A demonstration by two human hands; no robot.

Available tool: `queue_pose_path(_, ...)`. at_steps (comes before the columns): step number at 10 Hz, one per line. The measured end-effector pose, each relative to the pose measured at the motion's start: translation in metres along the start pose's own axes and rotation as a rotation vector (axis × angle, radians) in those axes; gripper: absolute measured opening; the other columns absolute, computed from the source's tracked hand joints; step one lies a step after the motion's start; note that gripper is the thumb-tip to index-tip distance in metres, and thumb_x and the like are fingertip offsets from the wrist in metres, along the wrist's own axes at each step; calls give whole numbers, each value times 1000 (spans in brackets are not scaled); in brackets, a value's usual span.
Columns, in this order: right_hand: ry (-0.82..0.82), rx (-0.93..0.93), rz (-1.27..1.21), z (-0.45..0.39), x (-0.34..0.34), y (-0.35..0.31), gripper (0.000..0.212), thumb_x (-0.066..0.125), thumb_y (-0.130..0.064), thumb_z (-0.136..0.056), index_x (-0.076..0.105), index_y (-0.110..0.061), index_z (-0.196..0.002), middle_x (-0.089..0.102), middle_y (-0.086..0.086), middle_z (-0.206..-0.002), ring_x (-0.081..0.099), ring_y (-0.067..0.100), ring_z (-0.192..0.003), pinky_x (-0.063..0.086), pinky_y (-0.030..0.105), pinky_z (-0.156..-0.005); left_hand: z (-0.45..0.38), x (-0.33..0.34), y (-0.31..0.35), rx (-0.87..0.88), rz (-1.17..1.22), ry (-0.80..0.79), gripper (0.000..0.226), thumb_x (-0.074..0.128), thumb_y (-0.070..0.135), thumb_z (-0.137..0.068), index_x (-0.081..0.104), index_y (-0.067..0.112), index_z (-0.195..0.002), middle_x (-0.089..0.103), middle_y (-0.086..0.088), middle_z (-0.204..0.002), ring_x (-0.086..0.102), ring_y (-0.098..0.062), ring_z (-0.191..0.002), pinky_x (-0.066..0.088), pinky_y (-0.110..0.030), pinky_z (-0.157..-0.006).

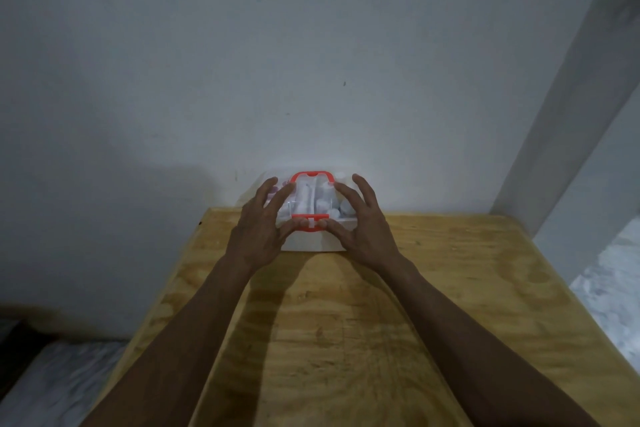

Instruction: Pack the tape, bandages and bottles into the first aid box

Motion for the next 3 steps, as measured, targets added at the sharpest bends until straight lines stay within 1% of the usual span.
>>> queue_pose_path(1, -43, 15, 68, 1, 3, 0, 77, 61, -65, -81, 31, -38, -147, 9, -5, -164, 25, 22, -146, 35, 48, -111, 5, -1, 2, -28, -200, -20, 87, 20, 84, -77, 21, 37, -150, 18, -2, -161, 23, -36, -144, 39, -59, -105)
queue_pose_path(2, -72, 51, 102, 2, -3, -6, 84, 57, -69, -81, 20, -39, -150, 2, -4, -165, 17, 24, -150, 29, 55, -115, 7, -12, 12, -88, -286, 25, 84, 26, 79, -80, 25, 32, -149, 23, -5, -160, 15, -34, -148, 26, -60, -112)
queue_pose_path(3, 24, 68, 47, 45, -32, -19, 83, 61, -61, -83, 19, -37, -152, 6, -4, -165, 16, 19, -149, 26, 42, -113, 37, -28, 28, -108, -145, 142, 77, 39, 74, -83, 33, 27, -144, 35, -6, -154, 29, -29, -142, 36, -55, -108)
Point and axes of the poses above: each hand's wrist, its own z-axis away from the middle knuckle, its own x-axis out of the palm, y = z × x, the point moved 10 cm from there along -z, towards the middle knuckle
